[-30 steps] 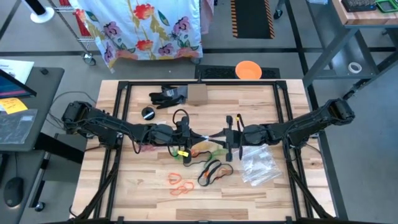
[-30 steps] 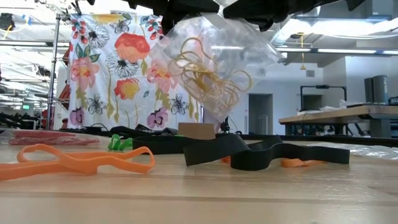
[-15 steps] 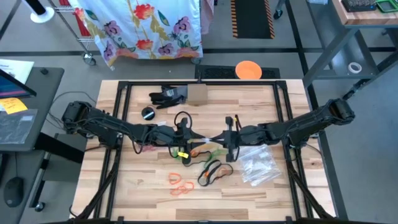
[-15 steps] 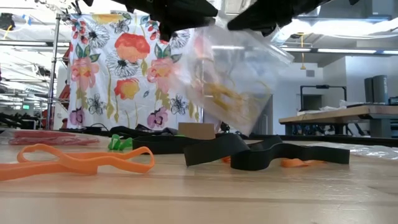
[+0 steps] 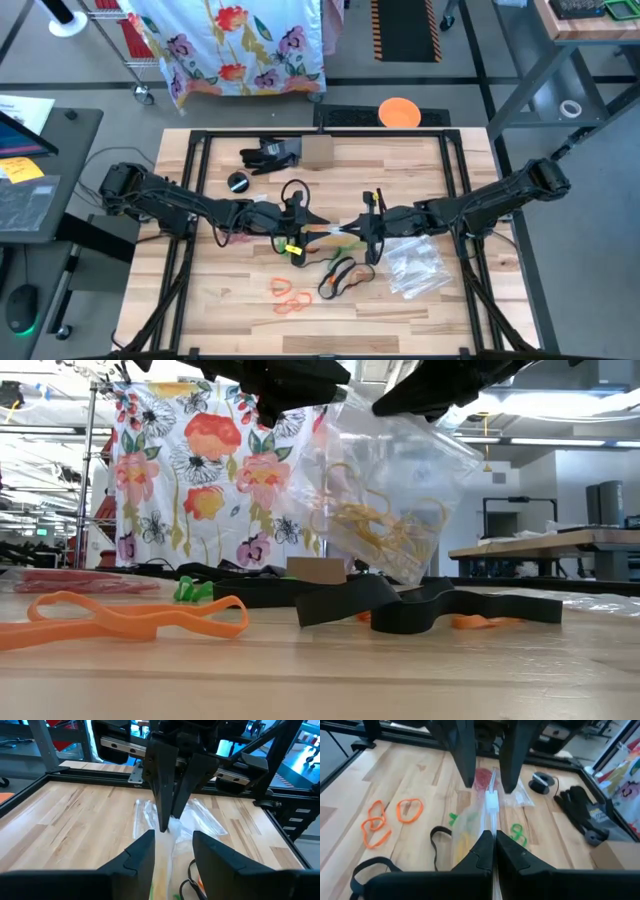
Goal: Sort rubber bands
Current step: Close the transparent zip bag
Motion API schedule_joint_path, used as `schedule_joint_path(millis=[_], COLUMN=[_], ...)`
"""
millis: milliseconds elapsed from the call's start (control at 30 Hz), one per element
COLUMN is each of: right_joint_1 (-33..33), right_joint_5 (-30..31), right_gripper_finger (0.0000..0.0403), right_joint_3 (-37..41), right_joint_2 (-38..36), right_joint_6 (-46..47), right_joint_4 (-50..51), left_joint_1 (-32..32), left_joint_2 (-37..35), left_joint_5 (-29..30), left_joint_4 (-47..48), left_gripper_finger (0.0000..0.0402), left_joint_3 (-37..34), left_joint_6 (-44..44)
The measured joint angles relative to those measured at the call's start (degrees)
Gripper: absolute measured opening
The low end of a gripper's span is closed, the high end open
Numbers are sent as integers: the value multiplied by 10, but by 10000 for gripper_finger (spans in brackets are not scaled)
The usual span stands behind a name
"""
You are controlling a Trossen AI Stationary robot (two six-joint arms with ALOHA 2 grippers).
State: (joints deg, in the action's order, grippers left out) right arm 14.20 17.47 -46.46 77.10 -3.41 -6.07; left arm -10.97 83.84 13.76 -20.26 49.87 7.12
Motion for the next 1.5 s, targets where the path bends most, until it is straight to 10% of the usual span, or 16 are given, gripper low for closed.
schedule_joint_path(millis=[400, 667, 1067, 1500], right_joint_1=[-4, -5, -5, -5], right_joint_5=[-2, -15, -3, -2], right_gripper_finger=[0, 10, 22, 153], right_joint_3=[0, 0, 0, 0], right_joint_2=[0, 0, 0, 0], right_joint_6=[0, 1, 0, 0], right_joint_4=[0, 0, -30, -41], left_joint_1=[0, 0, 0, 0], left_joint_2=[0, 0, 0, 1], left_joint_5=[0, 3, 5, 6], left_joint_4=[-1, -2, -3, -10], left_gripper_finger=[123, 14, 1, 0], left_joint_3=[0, 0, 0, 0], left_joint_6=[5, -9, -15, -20])
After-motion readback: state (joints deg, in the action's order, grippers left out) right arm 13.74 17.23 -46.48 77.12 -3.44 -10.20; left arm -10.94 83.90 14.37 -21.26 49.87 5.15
